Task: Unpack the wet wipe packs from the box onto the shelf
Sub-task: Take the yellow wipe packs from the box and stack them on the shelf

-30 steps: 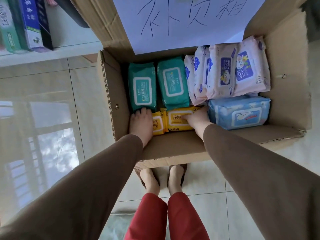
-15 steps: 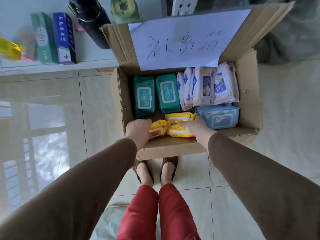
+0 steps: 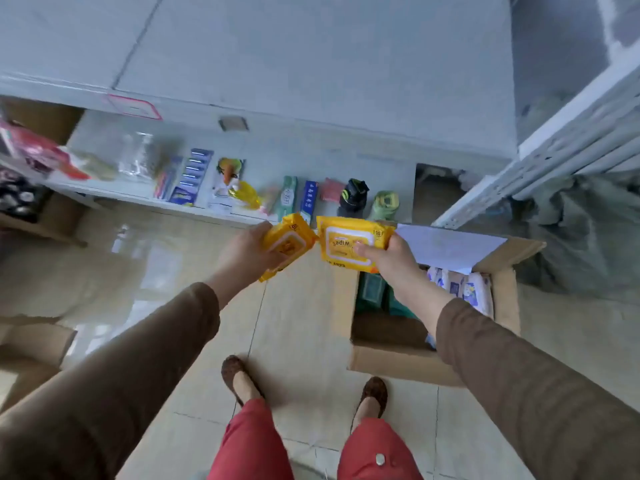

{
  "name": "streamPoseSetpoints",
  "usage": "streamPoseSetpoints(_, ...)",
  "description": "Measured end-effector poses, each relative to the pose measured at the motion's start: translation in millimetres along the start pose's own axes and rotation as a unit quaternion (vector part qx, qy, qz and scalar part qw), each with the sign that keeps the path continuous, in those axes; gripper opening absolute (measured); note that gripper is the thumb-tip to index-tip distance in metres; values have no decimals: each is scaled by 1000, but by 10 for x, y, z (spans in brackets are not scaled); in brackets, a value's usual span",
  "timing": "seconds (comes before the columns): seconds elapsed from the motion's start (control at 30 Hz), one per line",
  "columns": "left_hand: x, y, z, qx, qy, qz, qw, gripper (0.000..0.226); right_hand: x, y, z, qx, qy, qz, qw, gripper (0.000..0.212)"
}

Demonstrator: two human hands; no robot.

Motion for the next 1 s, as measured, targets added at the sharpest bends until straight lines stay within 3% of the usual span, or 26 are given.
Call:
streamPoseSetpoints(0.2, 2021, -194, 716, -7, 54, -101, 993, 29, -1582, -457, 1400, 110, -53, 25, 992, 39)
streamPoseSetpoints(0.4, 3600, -132, 1237, -43, 112, -151, 981, 25, -2809, -761, 2498, 189, -35, 66, 979, 23)
streamPoseSetpoints(0.63, 4802, 719, 1728, -66, 174, -165, 969, 23, -3604, -344, 3625, 247, -34, 75, 965, 24)
streamPoseSetpoints(1.0, 6468, 2336, 2628, -28, 212, -164, 963, 24, -5140, 1062, 5539, 259, -36, 102, 960, 31)
Point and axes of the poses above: each hand's wrist, its own y-axis towards the middle knuckle, its own x-axis out of the back of the hand, z = x × y, the point moved 2 cm from there along y, towards the middle knuckle, and after that the axes turned 13 degrees about -x, right-handed, at the moved point
